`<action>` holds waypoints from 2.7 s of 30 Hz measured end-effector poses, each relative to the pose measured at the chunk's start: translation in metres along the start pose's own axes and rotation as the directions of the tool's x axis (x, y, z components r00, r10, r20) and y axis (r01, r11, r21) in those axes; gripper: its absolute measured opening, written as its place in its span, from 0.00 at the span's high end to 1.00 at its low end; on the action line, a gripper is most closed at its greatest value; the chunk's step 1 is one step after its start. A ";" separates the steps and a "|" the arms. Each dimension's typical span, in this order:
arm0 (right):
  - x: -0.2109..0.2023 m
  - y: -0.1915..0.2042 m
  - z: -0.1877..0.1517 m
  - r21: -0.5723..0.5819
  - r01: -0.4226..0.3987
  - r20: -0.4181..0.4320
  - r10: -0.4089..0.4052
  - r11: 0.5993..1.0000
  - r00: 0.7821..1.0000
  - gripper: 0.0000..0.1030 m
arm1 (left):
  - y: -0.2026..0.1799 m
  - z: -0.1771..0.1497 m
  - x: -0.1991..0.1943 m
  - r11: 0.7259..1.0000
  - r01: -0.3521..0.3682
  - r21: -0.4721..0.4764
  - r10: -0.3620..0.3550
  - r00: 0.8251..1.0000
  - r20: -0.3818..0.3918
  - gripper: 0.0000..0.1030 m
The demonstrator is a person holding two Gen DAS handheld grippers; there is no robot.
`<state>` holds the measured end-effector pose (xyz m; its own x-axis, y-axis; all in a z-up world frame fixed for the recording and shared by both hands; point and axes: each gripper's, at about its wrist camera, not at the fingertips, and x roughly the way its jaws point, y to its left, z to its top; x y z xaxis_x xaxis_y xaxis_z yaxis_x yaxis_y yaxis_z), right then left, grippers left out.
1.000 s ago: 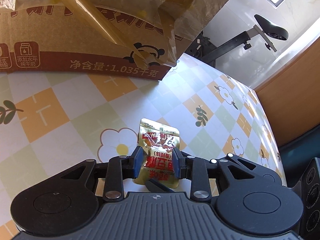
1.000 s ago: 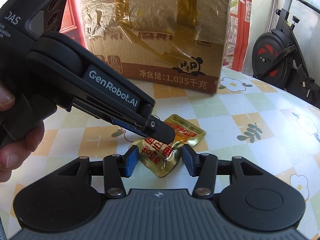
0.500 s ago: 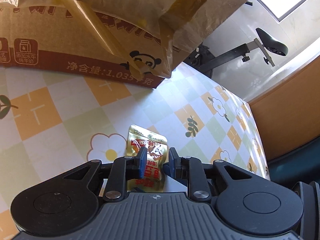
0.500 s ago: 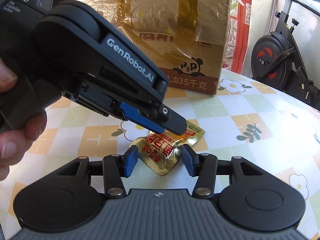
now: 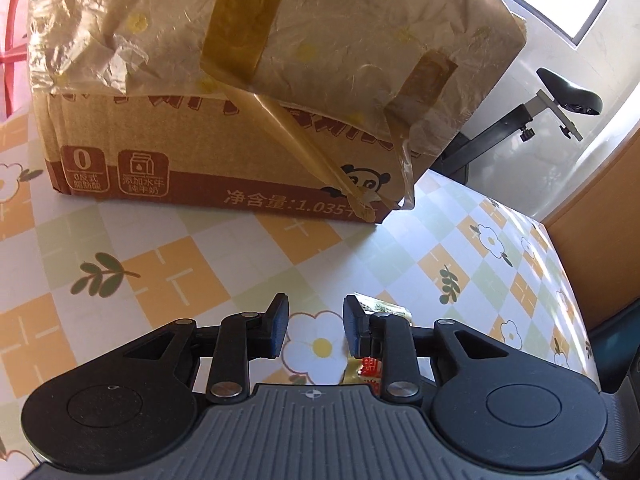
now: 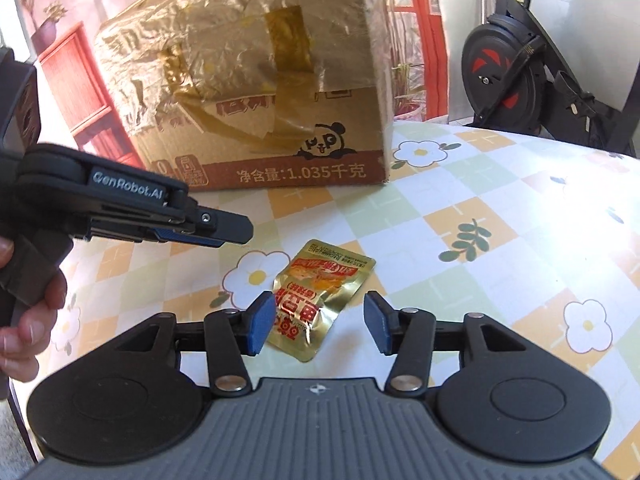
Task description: Organize snacks
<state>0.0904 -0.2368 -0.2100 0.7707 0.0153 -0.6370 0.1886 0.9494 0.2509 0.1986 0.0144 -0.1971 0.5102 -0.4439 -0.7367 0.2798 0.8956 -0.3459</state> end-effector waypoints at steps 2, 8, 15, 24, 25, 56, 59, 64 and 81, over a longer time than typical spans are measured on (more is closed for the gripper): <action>0.007 0.006 0.002 0.033 0.032 -0.003 -0.032 0.999 0.999 0.41 | 0.004 0.003 -0.011 0.998 -0.048 0.035 0.047 0.998 0.040 0.63; 0.028 0.034 0.003 0.086 0.145 -0.007 -0.144 0.986 0.989 0.36 | 0.033 0.014 -0.037 0.976 -0.198 0.091 0.187 0.975 0.116 0.52; 0.045 0.059 0.000 -0.063 0.291 -0.019 -0.293 0.955 0.956 0.37 | 0.054 0.014 -0.040 0.987 -0.158 0.043 0.152 0.982 0.113 0.52; 0.045 0.060 -0.001 -0.079 0.273 -0.026 -0.276 0.959 0.961 0.55 | 0.040 0.003 -0.023 0.996 -0.081 0.036 0.078 0.993 0.085 0.52; 0.043 0.058 -0.002 -0.074 0.266 -0.021 -0.268 0.961 0.963 0.56 | 0.040 0.003 -0.022 0.997 -0.075 0.033 0.072 0.994 0.081 0.52; -0.001 0.028 -0.015 -0.115 0.054 0.124 -0.040 0.992 0.991 1.00 | -0.007 -0.016 0.039 0.955 0.236 -0.182 -0.255 0.963 -0.089 0.59; 0.001 0.023 -0.015 -0.119 0.088 0.102 -0.076 0.989 0.992 0.98 | -0.005 -0.015 0.042 0.973 0.145 -0.182 -0.163 0.982 -0.091 0.63; -0.002 0.015 -0.016 -0.143 0.112 0.076 -0.102 0.983 0.992 0.46 | 0.000 -0.019 0.037 0.972 0.150 -0.181 -0.168 0.982 -0.087 0.63; 0.031 0.031 -0.010 -0.236 0.094 0.001 -0.096 0.967 0.995 0.64 | 0.009 -0.017 0.038 0.971 0.156 -0.182 -0.173 0.981 -0.082 0.63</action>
<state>0.1141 -0.2033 -0.2297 0.7498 -0.0768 -0.6572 0.1111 0.9937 0.0107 0.2063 0.0063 -0.2379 0.3852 -0.5883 -0.7110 0.2031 0.8056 -0.5566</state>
